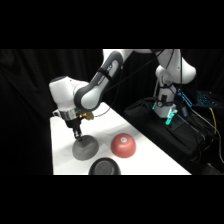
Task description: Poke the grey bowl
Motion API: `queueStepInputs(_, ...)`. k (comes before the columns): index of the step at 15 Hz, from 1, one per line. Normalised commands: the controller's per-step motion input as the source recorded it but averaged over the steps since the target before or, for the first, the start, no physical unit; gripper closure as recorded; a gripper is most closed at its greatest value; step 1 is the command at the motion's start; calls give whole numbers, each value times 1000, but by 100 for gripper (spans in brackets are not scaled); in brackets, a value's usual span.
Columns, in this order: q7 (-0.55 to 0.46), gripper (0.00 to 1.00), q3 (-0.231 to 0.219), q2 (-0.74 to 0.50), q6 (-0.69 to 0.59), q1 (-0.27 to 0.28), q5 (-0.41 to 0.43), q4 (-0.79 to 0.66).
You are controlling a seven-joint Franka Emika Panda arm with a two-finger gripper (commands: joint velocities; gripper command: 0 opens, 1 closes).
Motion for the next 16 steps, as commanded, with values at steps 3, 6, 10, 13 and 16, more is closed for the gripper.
queueStepInputs(3,-143,100,88,196,-7,-94,122,234)
queueStepInputs(6,-115,100,69,147,-37,-72,105,209)
queueStepInputs(10,-63,100,54,-91,-147,-56,114,64)
queueStepInputs(13,31,73,-14,-402,-265,12,47,-121)
queueStepInputs(16,35,40,-30,-473,-262,39,21,-169)
